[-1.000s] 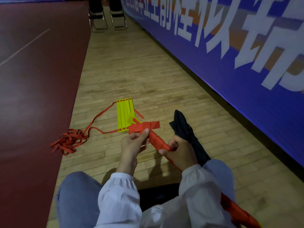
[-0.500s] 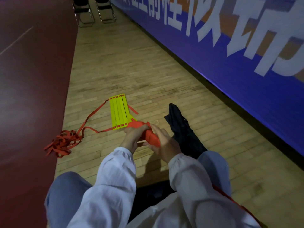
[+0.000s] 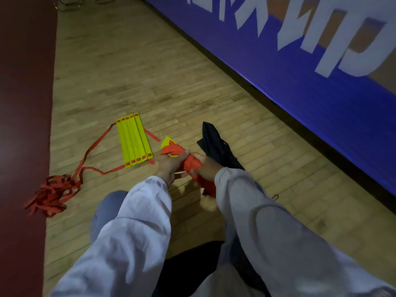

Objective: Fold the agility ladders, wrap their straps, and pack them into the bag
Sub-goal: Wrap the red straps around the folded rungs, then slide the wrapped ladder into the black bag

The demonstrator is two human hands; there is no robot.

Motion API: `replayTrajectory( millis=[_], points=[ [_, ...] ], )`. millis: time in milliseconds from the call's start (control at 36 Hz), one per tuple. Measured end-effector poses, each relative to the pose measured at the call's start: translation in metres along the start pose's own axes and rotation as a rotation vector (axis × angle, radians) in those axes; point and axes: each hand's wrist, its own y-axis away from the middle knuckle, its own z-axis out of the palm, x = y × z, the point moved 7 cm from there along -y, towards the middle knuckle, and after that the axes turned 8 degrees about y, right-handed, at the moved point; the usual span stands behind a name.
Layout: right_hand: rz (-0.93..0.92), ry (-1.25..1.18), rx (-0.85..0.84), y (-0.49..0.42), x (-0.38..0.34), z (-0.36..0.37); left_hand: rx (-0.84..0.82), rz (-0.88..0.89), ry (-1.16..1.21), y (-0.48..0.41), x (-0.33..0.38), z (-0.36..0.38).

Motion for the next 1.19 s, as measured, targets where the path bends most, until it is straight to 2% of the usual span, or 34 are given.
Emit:
replayTrajectory(
  millis=[167,306,444,556,639,778,861,917,1083,1194],
  points=[
    [0.100,0.024,0.014,-0.063,0.052,-0.049,-0.123,-0.045,0.025,-0.077,-0.014,0.049],
    [0.203,-0.036,-0.016,-0.104,0.113,-0.071,-0.203,-0.111,-0.153,-0.135,-0.049,0.084],
    [0.344,-0.205,-0.011,-0.131,0.196,-0.072,-0.263,-0.208,-0.308,-0.190,-0.112,0.107],
    [0.465,-0.326,0.006,-0.135,0.268,-0.054,-0.277,-0.239,-0.653,-0.229,-0.181,0.121],
    [0.535,-0.355,0.071,-0.132,0.329,-0.033,-0.459,-0.069,-1.126,-0.254,-0.231,0.135],
    [0.589,-0.226,0.118,-0.109,0.396,0.004,-0.757,0.097,-1.766,-0.267,-0.310,0.141],
    [0.624,-0.088,0.126,-0.092,0.423,0.020,-0.815,0.052,-1.983,-0.280,-0.344,0.134],
    [0.638,-0.007,0.099,-0.086,0.437,0.027,-0.809,0.064,-2.043,-0.292,-0.357,0.133],
    [0.590,0.000,0.053,-0.104,0.470,0.049,-0.763,0.089,-2.123,-0.325,-0.375,0.137],
    [0.580,-0.084,0.071,-0.120,0.476,0.057,-0.681,0.285,-1.907,-0.334,-0.357,0.154]
  ],
)
